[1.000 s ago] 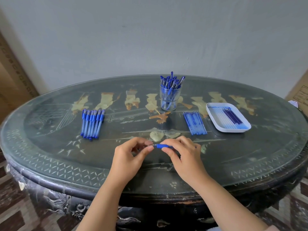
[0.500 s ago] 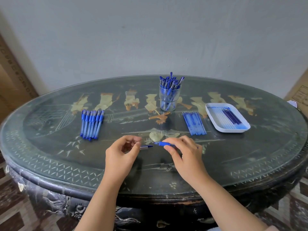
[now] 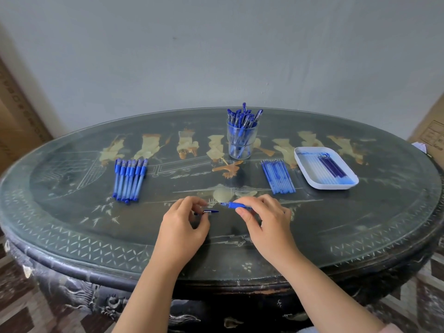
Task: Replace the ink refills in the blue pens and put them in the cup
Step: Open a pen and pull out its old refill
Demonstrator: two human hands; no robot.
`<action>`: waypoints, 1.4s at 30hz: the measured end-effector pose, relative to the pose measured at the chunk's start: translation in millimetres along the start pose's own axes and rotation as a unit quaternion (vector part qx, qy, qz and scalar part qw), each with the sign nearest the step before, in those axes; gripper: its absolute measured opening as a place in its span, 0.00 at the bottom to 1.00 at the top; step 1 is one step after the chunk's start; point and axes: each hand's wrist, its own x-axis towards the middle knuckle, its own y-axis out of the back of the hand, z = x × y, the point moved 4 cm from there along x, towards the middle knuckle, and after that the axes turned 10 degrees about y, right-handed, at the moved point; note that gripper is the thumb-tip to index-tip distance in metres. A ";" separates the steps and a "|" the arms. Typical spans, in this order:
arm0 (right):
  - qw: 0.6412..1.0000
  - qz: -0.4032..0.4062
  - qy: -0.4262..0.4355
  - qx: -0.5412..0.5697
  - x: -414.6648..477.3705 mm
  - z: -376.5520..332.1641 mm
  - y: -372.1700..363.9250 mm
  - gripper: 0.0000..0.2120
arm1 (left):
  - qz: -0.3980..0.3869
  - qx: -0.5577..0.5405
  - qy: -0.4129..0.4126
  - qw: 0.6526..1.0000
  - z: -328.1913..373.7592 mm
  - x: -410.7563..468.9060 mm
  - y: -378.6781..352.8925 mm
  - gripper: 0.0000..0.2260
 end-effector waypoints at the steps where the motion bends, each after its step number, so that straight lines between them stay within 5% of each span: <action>1: 1.000 -0.001 -0.001 0.000 0.0 -0.3 0.4 0.09 | -0.009 0.009 0.019 1.000 -0.9 0.1 -0.6 0.10; 14: 1.000 0.011 -0.003 -0.011 1.2 -7.8 6.3 0.09 | -0.029 0.045 0.071 0.996 -2.4 0.3 0.3 0.09; 23: 0.993 0.081 -0.022 0.079 11.9 -18.3 26.1 0.09 | -0.031 0.032 0.055 0.997 -3.6 -1.0 0.4 0.11; 27: 0.988 0.055 -0.075 0.127 19.5 -28.6 32.7 0.09 | 0.021 -0.042 0.016 0.999 5.2 -2.4 7.4 0.11; 32: 0.965 -0.002 -0.130 0.230 30.1 -46.4 36.3 0.04 | -0.117 -0.255 0.086 0.956 23.3 -5.1 4.7 0.13; 42: 0.947 -0.045 -0.177 0.265 39.1 -56.7 41.8 0.04 | -0.139 -0.261 0.076 0.952 32.1 -3.2 9.7 0.06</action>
